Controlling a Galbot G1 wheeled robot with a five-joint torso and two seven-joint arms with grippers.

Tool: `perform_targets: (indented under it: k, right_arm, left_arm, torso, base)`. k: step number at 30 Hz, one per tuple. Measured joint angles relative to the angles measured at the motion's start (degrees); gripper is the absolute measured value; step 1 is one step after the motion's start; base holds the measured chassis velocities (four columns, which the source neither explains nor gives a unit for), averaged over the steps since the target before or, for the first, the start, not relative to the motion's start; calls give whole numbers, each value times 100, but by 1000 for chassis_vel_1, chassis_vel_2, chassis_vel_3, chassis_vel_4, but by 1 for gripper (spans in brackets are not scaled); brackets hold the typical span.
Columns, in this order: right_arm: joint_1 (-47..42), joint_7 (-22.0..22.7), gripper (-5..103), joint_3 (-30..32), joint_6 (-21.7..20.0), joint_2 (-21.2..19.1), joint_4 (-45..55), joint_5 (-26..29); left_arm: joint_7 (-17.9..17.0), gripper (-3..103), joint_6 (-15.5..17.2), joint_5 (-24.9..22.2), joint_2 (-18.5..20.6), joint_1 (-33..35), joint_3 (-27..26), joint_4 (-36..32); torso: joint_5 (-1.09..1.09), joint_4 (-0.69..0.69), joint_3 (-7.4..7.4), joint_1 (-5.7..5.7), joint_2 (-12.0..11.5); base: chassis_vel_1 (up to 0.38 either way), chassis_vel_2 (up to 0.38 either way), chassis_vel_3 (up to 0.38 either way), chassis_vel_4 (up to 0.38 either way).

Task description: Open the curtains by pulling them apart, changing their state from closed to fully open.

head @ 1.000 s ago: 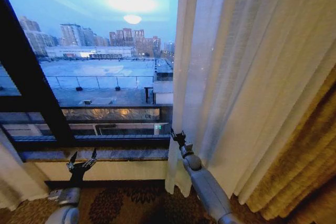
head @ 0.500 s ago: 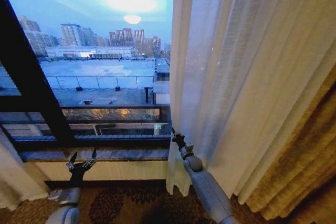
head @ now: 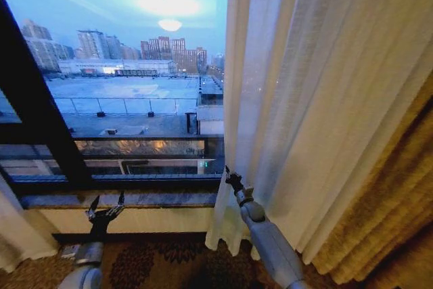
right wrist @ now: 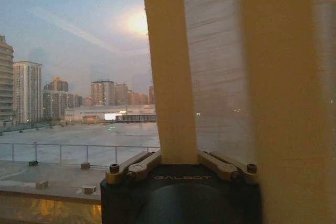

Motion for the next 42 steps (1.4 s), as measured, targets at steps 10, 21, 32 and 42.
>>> perform_targets:
  k: [10,21,32,42]
  right_arm:
    - [-21,-5,0,38,10,-36,-2,26]
    - [-6,-45,0,31,200,-4,-45,-29]
    - [227,383,0,137,176,-31,-420,-487]
    - [598,933,0,688,153,-260,-874,-413]
  left_arm:
    - [0,100,0,0,0,0,0,0]
    - [0,100,0,0,-1,0,2,0]
    - [-3,100,0,0,1,0,-2,0]
    - [-1,100,0,0,0,0,0,0]
  torso:
    - [0,-1,0,0,0]
    - [2,-2,0,-1,1]
    - [-3,3,0,0,1]
    - [3,-2,1,0,-1]
  base:
    - [-304,-298,292,302]
    - [-330,-310,323,344]
    - [-53,-44,58,44]
    - [26,24,-16,-10]
